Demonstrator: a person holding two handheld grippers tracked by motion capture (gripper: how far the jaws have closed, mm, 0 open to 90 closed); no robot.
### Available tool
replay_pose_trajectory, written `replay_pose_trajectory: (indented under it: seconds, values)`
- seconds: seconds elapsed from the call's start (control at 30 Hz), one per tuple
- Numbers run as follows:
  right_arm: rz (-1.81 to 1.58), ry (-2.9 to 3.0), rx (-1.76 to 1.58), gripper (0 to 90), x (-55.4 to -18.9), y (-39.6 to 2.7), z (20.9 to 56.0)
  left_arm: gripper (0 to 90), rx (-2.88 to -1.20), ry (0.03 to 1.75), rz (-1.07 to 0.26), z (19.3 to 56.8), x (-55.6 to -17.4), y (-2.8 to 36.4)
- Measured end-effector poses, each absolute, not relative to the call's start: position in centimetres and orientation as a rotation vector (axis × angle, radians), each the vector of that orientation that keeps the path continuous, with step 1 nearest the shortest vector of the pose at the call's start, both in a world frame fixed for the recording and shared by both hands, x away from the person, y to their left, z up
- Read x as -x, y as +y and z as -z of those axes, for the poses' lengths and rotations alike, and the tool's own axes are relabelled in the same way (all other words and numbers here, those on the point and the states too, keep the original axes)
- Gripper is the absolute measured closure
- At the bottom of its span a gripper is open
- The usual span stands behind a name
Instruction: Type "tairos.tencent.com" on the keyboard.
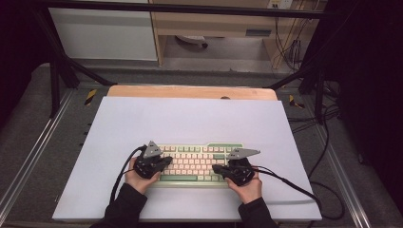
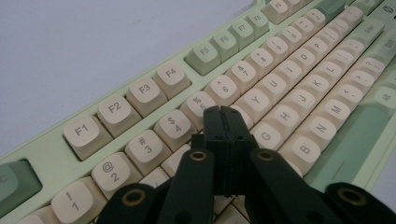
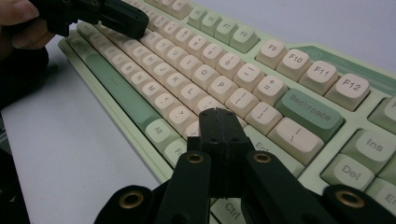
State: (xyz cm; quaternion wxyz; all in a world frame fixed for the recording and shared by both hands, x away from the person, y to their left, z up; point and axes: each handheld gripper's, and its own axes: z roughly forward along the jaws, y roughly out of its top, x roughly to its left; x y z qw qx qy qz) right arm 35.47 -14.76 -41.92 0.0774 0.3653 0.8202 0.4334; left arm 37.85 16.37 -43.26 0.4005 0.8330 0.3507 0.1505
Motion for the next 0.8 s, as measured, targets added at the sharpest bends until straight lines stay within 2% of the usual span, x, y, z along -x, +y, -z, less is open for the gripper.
replay_pose_trajectory:
  seconds: [0.8]
  values:
    - [-1.315, 2.440, -1.088, 90.0, -35.5, -14.9, 41.6, 90.0, -2.082, 0.879, -0.380, 42.2, -36.1, 18.6]
